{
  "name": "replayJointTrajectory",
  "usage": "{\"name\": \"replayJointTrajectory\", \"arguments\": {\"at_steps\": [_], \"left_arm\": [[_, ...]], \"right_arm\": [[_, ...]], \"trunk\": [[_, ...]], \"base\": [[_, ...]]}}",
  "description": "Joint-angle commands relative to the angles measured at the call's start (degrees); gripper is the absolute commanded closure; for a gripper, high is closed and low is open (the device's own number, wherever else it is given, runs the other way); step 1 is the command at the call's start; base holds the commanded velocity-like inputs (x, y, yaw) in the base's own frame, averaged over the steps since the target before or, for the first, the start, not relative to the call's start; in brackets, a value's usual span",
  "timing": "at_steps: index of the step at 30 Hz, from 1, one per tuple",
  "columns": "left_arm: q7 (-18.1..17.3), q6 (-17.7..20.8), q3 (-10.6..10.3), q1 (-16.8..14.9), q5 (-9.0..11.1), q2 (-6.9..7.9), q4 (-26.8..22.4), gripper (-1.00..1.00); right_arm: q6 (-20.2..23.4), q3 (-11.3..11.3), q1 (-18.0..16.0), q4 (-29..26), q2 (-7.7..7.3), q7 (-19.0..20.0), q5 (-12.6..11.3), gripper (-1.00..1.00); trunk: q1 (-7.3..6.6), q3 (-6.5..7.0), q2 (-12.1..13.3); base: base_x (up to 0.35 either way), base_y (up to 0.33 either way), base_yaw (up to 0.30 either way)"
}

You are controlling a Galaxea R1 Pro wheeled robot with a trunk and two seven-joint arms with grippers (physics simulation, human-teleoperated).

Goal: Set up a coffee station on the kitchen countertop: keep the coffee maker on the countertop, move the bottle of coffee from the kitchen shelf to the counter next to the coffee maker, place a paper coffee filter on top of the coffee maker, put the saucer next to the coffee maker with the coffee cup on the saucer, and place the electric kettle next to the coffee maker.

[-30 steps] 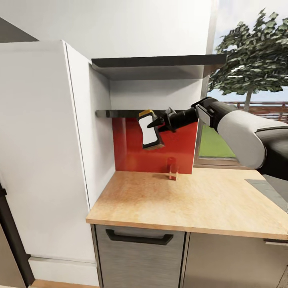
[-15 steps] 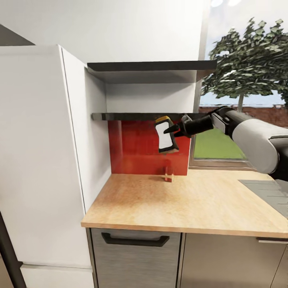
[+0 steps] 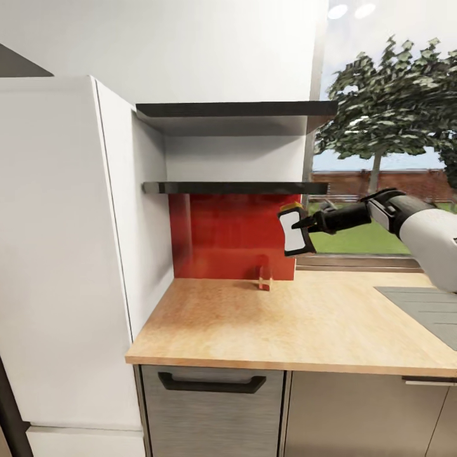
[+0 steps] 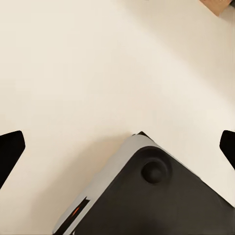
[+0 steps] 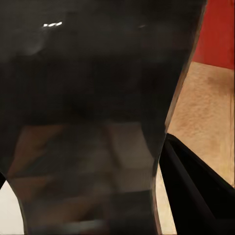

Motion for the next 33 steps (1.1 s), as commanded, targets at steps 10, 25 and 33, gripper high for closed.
{"name": "replayJointTrajectory", "arguments": {"at_steps": [10, 25, 33], "left_arm": [[-0.4, -0.1, 0.1, 0.0, 0.7, -0.04, -0.3, -1.00], [-0.4, 0.7, 0.0, 0.0, 0.6, 0.00, -2.1, -1.00], [-0.8, 0.1, 0.0, 0.0, 0.5, -0.02, -2.1, -1.00]], "right_arm": [[-2.7, -0.1, 2.5, 0.1, -6.90, -1.3, -0.5, 1.00], [-9.2, -0.1, 6.7, 0.2, -13.36, -0.8, -0.8, 1.00], [-12.1, -0.2, 7.7, 0.2, -15.23, -0.8, -1.2, 1.00]], "trunk": [[0.02, -0.58, -0.1], [-3.28, 0.74, 5.9], [-4.81, 1.46, 8.7]], "base": [[0.000, 0.000, 0.000], [0.000, 0.000, 0.000], [0.000, 0.000, 0.000]]}}
